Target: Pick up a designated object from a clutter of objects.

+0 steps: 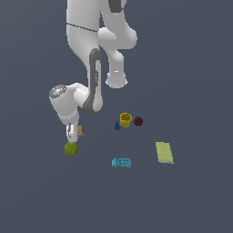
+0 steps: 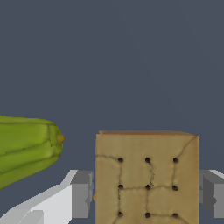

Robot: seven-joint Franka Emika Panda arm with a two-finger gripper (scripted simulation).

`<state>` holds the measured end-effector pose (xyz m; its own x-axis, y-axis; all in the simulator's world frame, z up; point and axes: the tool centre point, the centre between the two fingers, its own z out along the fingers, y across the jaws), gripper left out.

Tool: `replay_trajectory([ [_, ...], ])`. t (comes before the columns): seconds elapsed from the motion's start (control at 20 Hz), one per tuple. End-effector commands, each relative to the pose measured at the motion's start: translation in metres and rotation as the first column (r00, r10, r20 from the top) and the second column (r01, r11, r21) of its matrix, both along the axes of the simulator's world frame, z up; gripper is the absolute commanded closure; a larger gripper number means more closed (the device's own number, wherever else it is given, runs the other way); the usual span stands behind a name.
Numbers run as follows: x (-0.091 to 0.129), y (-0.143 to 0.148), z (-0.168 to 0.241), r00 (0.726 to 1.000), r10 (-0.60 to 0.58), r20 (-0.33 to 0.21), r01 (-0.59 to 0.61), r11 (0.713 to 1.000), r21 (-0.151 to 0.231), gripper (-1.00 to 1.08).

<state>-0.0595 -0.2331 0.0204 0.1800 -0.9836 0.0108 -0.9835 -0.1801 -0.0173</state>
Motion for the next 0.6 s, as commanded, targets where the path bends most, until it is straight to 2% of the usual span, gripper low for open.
replay_trajectory([
  [0.0, -0.005, 0.006, -0.01, 1.0, 0.006, -0.019, -0.006, 1.0, 0.008, 1.08],
  [0.35, -0.005, 0.006, -0.01, 1.0, 0.006, -0.019, -0.006, 1.0, 0.008, 1.08],
  [0.4, 0.0, -0.001, 0.0, 1.0, -0.002, 0.001, 0.002, 1.0, -0.001, 1.08],
  [0.55, 0.0, 0.0, 0.002, 1.0, -0.002, 0.001, 0.002, 1.0, -0.001, 1.08],
])
